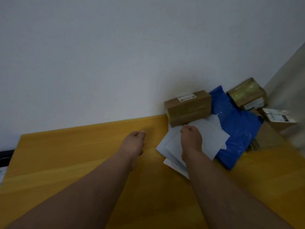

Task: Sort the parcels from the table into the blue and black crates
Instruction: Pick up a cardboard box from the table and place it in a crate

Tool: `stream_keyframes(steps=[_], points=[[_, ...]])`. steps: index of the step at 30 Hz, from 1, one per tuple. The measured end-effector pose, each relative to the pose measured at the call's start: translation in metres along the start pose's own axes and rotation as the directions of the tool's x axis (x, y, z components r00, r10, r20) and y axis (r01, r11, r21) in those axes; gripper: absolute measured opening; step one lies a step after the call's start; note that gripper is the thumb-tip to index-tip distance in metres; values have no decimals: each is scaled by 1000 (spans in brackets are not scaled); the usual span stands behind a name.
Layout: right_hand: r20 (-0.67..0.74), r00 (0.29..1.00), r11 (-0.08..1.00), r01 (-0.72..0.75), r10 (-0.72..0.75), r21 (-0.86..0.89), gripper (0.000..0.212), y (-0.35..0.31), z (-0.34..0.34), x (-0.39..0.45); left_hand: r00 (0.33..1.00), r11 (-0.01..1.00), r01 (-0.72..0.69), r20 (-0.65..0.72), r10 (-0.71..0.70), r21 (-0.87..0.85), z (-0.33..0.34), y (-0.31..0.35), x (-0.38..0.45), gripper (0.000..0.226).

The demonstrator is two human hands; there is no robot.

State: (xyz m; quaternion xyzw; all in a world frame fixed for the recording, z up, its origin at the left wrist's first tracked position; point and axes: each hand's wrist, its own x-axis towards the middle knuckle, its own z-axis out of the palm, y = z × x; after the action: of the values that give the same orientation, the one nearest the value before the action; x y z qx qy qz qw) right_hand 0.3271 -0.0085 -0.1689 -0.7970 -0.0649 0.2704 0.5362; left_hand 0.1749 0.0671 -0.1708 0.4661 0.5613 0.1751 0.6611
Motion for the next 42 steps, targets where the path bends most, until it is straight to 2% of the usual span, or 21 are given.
stream_keyframes(steps=[3, 6, 8, 10, 11, 13, 14, 15, 17, 19, 23, 26, 30, 32, 36, 40, 42], points=[[5, 999, 999, 53, -53, -12, 14, -19, -19, 60, 1000, 999, 7, -26, -8, -48, 48, 20, 30, 36], [-44, 993, 992, 102, -106, -72, 30, -30, -43, 110, 998, 995, 57, -20, -59, -78, 92, 32, 51, 45], [-66, 992, 993, 100, -104, -71, 27, -36, -53, 137, 997, 993, 67, -30, -70, -101, 115, 41, 64, 53], [-52, 998, 996, 35, -40, -88, 51, -39, -58, 159, 996, 989, 75, -41, -80, -127, 130, 49, 74, 58], [-12, 1000, 996, 12, -13, -90, 61, -40, -59, 167, 995, 987, 79, -52, -87, -138, 136, 53, 79, 55], [84, 996, 998, 11, -5, -65, 63, -41, -59, 177, 994, 983, 82, -57, -93, -165, 144, 61, 86, 28], [128, 992, 998, 11, -3, -64, 59, -40, -59, 180, 993, 978, 88, -60, -101, -190, 147, 64, 87, 14], [160, 987, 998, 15, -5, -62, 53, -38, -61, 182, 992, 972, 85, -69, -102, -218, 150, 66, 88, 10], [162, 987, 1000, -4, 3, 6, 37, -32, -64, 181, 988, 960, 78, -107, -110, -268, 151, 65, 86, 13], [131, 990, 987, -66, 47, 148, 30, -24, -68, 176, 980, 937, 62, -156, -122, -343, 147, 59, 80, 14], [104, 986, 920, -160, 131, 357, 47, -8, -75, 157, 961, 888, 57, -216, -173, -457, 133, 37, 60, 31], [125, 984, 910, -164, 125, 380, 59, 0, -82, 132, 951, 856, 63, -230, -208, -514, 119, 15, 40, 35], [153, 985, 880, -139, 77, 454, 33, 13, -93, 90, 964, 843, 70, -183, -195, -533, 97, -14, 8, 31], [179, 980, 857, -167, 89, 488, 37, 18, -98, 65, 969, 821, 78, -150, -196, -566, 84, -24, -10, 28], [223, 967, 844, -219, 121, 489, 22, 22, -102, 10, 992, 762, 30, -73, -102, -647, 51, -35, -50, 12], [300, 951, 834, -219, 68, 506, 28, 20, -96, -45, 998, 725, -34, -62, -12, -688, 10, -38, -90, 25], [333, 942, 832, -209, 31, 513, 32, 19, -89, -70, 998, 717, -56, -68, 12, -695, -11, -42, -108, 24]])
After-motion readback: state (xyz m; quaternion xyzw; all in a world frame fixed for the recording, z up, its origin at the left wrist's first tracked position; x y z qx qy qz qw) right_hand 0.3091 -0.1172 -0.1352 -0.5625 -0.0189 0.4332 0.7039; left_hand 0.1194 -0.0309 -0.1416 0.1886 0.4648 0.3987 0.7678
